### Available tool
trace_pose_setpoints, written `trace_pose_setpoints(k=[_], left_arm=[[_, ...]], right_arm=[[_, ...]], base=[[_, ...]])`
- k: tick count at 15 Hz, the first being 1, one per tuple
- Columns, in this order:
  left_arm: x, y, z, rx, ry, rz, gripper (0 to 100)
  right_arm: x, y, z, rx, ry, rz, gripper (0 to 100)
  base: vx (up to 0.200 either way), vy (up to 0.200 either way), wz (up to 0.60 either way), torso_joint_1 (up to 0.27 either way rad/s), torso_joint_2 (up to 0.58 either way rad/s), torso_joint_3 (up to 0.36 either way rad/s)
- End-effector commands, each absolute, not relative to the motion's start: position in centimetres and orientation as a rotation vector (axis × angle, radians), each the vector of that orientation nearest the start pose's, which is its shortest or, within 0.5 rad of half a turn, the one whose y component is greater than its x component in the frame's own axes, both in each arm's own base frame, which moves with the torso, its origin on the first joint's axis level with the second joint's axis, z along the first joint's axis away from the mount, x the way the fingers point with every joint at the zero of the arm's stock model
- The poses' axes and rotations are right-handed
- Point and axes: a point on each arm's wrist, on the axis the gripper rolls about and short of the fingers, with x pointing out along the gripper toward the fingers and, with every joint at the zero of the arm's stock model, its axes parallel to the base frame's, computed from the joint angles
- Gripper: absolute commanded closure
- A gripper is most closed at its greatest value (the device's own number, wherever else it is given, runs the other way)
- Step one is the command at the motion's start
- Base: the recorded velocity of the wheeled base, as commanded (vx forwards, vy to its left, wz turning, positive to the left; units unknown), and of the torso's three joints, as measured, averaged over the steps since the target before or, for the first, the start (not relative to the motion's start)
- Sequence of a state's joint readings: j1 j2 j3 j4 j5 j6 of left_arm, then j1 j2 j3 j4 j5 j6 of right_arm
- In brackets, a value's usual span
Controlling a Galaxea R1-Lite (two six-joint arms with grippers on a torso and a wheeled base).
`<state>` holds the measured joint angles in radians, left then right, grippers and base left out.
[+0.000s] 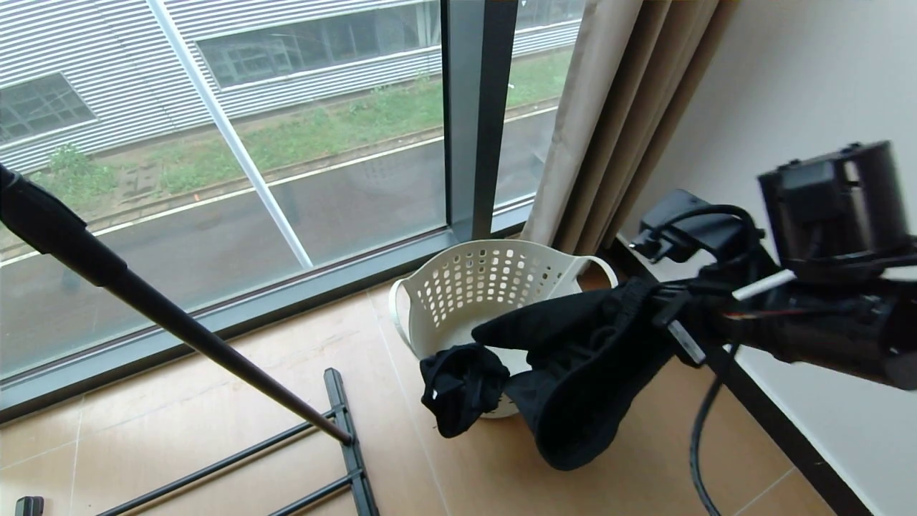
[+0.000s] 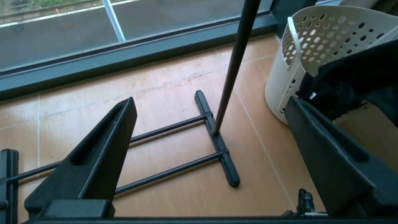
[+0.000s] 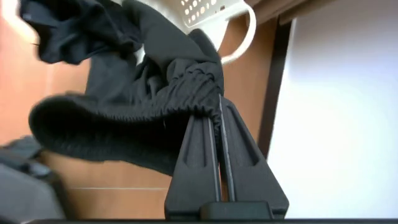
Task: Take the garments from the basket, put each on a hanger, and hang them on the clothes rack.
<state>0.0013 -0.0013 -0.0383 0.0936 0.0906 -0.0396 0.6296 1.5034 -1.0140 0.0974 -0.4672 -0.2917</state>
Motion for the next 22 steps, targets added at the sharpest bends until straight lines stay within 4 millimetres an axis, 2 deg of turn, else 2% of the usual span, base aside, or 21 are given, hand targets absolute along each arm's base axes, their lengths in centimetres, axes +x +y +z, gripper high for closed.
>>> trace_pose_setpoints(k=[1, 2, 5, 11, 22], left_arm=[[-2.6, 0.2, 7.6, -0.037, 0.053, 0.093, 0], [-2.6, 0.2, 7.6, -0.037, 0.053, 0.095, 0], [-2.6, 0.2, 7.6, -0.037, 0.053, 0.093, 0], [-2.6, 0.2, 7.6, -0.037, 0.053, 0.093, 0], [-2.6, 0.2, 7.6, -0.037, 0.053, 0.095, 0]], right_arm=[[15.5, 10.8, 23.9, -0.47, 0.397, 0.238, 100], [14.0, 10.2, 22.5, -0.379, 0.358, 0.242, 100], [14.1, 10.2, 23.4, -0.307, 0.252, 0.234, 100], [14.4, 9.6, 23.0, -0.29, 0.27, 0.282, 100], [14.4, 9.4, 23.0, -0.29, 0.271, 0.273, 100]], base=[[0.0, 0.0, 0.0, -0.002, 0.0, 0.149], [0.0, 0.0, 0.0, 0.002, 0.0, 0.173], [0.0, 0.0, 0.0, 0.002, 0.0, 0.196], [0.0, 0.0, 0.0, -0.001, -0.01, 0.191], [0.0, 0.0, 0.0, 0.104, -0.41, -0.112]])
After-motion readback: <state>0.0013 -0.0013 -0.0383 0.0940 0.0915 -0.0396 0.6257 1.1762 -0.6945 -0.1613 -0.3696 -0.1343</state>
